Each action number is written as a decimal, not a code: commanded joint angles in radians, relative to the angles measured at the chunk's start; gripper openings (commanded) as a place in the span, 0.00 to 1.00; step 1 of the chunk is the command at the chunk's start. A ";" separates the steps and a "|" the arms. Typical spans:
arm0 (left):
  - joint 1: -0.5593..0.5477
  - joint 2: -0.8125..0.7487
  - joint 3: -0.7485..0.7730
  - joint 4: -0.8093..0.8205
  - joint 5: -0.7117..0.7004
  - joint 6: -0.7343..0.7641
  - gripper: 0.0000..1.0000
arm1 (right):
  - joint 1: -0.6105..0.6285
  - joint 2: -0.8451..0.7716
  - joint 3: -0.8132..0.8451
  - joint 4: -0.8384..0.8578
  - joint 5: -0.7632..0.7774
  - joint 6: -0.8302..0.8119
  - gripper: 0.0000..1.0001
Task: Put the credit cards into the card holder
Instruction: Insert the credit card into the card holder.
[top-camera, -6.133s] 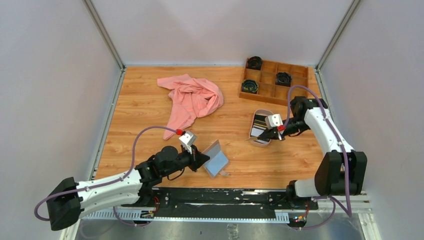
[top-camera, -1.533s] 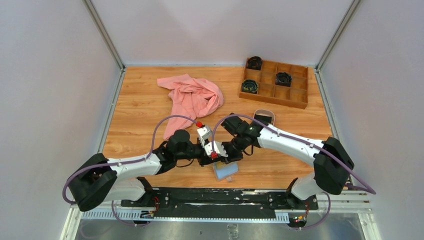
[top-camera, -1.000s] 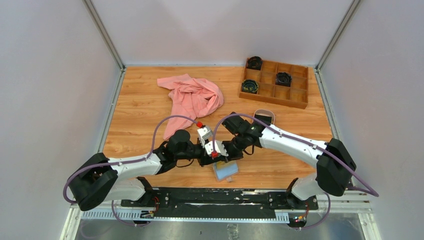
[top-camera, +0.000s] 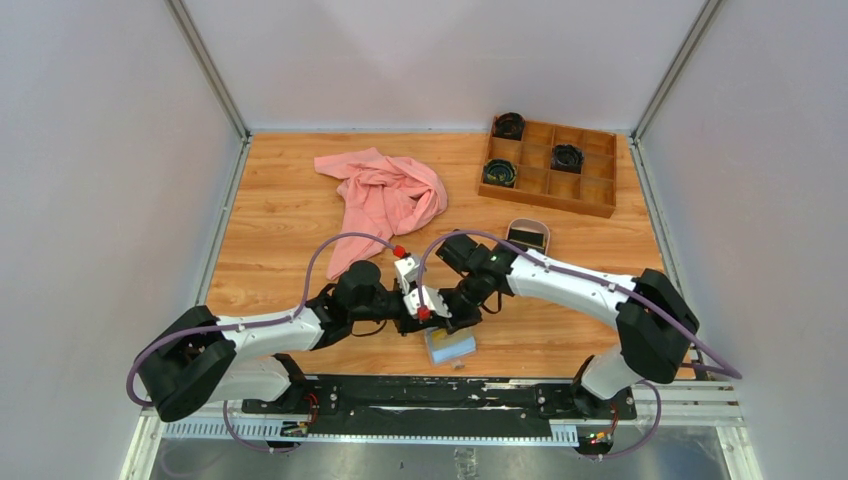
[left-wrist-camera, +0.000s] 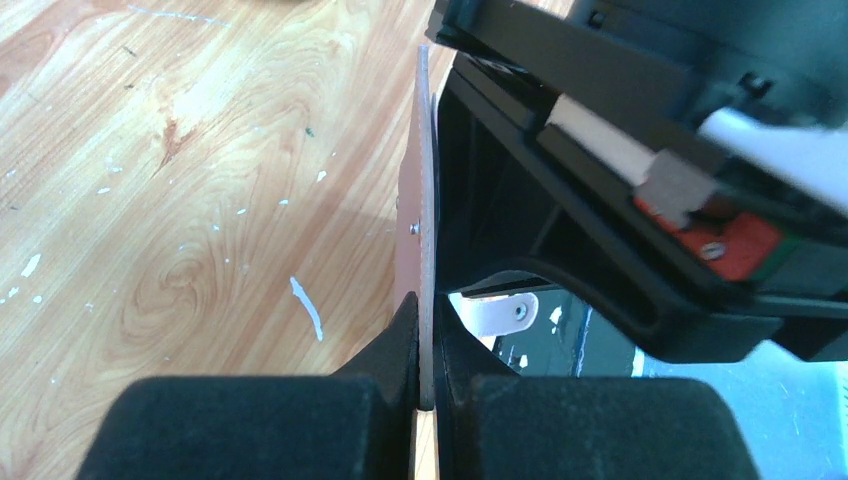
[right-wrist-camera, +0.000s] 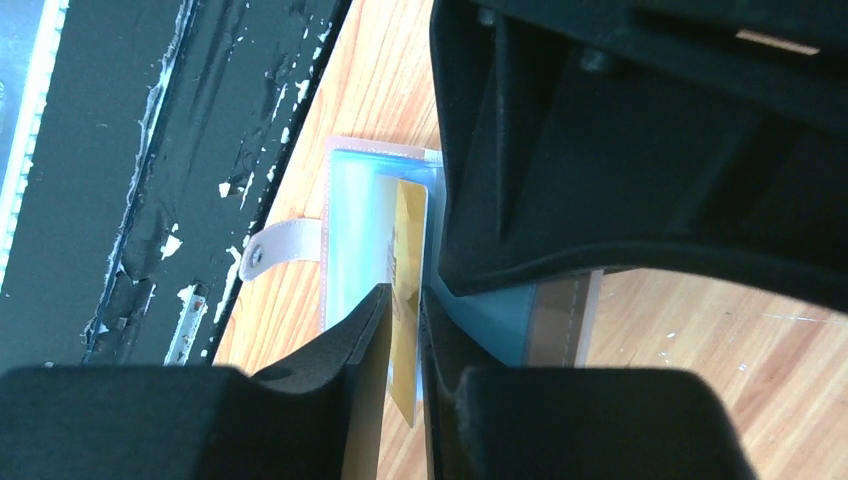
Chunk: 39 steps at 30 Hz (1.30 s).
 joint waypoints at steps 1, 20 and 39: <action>-0.002 -0.014 -0.010 0.056 0.010 0.018 0.00 | 0.002 -0.079 0.030 -0.040 -0.001 0.028 0.22; -0.002 -0.017 -0.008 0.056 0.009 -0.012 0.00 | -0.026 -0.161 -0.086 0.092 0.061 -0.059 0.09; -0.002 -0.047 -0.020 0.103 0.022 -0.043 0.00 | 0.046 -0.101 -0.131 0.114 0.096 -0.099 0.13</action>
